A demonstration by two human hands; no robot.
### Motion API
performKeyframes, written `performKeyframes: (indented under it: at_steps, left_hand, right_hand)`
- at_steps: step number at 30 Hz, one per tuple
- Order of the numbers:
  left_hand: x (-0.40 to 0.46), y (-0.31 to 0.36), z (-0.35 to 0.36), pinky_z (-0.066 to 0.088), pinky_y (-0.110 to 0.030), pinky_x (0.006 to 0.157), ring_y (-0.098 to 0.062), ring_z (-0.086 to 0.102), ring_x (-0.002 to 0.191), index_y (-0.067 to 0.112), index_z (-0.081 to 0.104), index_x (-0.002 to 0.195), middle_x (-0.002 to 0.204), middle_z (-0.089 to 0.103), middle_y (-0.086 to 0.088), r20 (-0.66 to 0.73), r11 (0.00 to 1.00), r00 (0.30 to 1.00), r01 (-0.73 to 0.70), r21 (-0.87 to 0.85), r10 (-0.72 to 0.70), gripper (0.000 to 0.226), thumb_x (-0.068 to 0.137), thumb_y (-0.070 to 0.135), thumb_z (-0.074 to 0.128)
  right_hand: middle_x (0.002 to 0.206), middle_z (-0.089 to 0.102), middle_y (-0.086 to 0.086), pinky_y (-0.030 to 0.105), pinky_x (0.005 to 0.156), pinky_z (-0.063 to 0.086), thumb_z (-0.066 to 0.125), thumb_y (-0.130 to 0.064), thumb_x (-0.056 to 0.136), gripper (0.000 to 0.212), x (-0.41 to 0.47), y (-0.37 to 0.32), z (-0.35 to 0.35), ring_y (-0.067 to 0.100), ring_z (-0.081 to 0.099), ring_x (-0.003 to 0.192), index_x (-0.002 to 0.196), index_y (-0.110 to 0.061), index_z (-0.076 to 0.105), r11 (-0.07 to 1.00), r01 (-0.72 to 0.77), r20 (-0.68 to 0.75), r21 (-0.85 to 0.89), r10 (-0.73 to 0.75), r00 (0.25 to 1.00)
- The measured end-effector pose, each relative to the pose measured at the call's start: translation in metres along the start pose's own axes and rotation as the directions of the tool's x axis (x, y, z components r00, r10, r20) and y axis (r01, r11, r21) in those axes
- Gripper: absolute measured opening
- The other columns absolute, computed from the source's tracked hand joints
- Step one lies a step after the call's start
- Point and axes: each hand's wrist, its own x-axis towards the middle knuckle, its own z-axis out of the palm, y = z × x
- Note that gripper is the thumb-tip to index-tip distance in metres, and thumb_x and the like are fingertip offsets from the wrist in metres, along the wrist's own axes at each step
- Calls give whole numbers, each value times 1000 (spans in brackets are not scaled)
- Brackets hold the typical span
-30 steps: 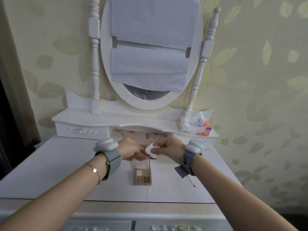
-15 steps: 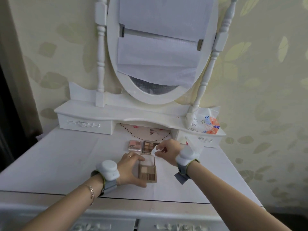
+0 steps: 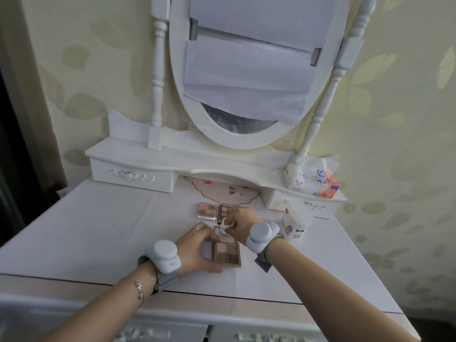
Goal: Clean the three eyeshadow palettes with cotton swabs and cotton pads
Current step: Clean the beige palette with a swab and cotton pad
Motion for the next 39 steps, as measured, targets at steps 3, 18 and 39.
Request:
performKeyframes:
  at_steps: [3, 18, 39]
  left_hand:
    - [0, 0, 0, 28, 3, 79, 14, 39, 91, 29, 50, 102, 97, 37, 20, 0, 1000, 1000, -2, -3, 2, 77, 36, 67, 60]
    - [0, -1, 5, 29, 0, 82, -2, 44, 101, 26, 53, 107, 105, 40, 12, -54, 999, 998, -21, 42, 23, 79, 41, 69, 56]
    - [-2, 1, 3, 29, 4, 78, 1, 45, 98, 33, 50, 101, 99, 39, 22, -55, 999, 998, 43, 27, -41, 74, 37, 68, 58]
  right_hand:
    - [123, 58, 7, 24, 85, 41, 53, -14, 91, 25, 8, -7, 1, 26, 55, 111, 112, -7, 65, 999, 23, 2, -30, -23, 1000]
    - [125, 59, 11, 34, 97, 47, 48, -1, 90, 30, 12, -1, -19, 27, 56, 115, 118, -4, 61, 944, 66, 246, -324, 17, 969]
    - [123, 55, -12, 36, 101, 43, 55, -25, 89, 24, 3, 5, -17, 16, 49, 120, 111, -30, 64, 921, 157, 315, -357, -39, 948]
